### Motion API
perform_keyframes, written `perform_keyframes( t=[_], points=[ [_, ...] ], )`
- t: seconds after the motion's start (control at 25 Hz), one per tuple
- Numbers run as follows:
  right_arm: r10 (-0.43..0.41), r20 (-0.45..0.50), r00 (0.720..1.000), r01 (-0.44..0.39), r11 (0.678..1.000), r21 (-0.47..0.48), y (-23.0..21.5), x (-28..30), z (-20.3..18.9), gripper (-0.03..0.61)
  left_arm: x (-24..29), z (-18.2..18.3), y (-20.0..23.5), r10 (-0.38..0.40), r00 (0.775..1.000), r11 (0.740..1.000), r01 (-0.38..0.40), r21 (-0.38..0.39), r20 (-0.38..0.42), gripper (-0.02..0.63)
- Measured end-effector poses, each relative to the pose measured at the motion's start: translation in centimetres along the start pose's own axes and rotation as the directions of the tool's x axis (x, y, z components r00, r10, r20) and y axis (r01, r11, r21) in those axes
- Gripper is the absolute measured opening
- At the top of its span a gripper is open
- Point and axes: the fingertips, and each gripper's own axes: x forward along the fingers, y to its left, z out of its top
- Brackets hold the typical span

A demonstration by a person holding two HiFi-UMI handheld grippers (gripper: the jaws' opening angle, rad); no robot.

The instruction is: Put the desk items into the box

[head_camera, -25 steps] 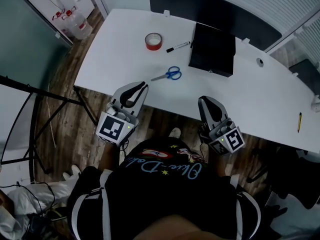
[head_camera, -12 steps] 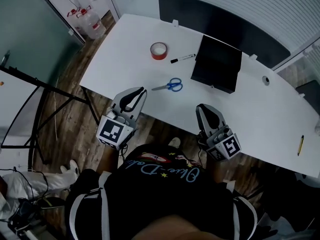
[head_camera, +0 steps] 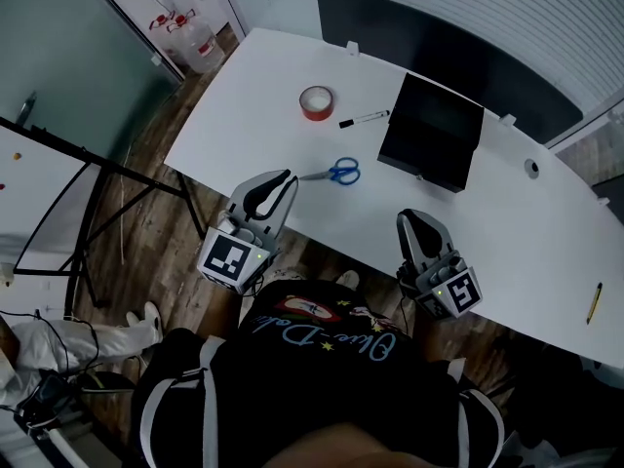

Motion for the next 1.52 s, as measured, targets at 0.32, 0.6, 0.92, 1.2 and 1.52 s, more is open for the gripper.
perform_keyframes(
  t=[0.32, 0.6, 0.92, 1.2, 1.52],
  points=[
    [0.037, 0.023, 0.999, -0.037, 0.999, 0.016, 0.1, 1.3, 0.6, 0.012, -0.3, 0.1, 1.0, 0.036, 0.999, 0.999, -0.036, 0.013, -0.01, 0.041],
    [0.024, -0.008, 1.0, -0.024, 1.0, 0.001, -0.7, 2.1, 0.2, 0.012, 0.6, -1.3, 2.0, 0.013, 0.998, 0.999, -0.011, 0.043, -0.063, 0.041],
    [-0.035, -0.003, 0.999, 0.035, 0.999, -0.024, -2.0, 4.4, 1.2, 0.012, 3.9, -1.4, 5.1, -0.041, 0.999, 0.998, 0.042, 0.039, -0.029, 0.042],
    [-0.083, 0.012, 0.996, 0.084, 0.994, -0.072, -3.0, 7.0, 2.2, 0.011, 7.5, -2.2, 8.5, -0.09, 0.995, 0.993, 0.092, 0.073, -0.034, 0.061],
    [-0.156, 0.001, 0.988, 0.155, 0.983, -0.099, -3.4, 7.9, 2.1, 0.011, 10.9, -4.5, 10.9, -0.154, 0.984, 0.982, 0.163, 0.095, -0.094, 0.077]
  ],
)
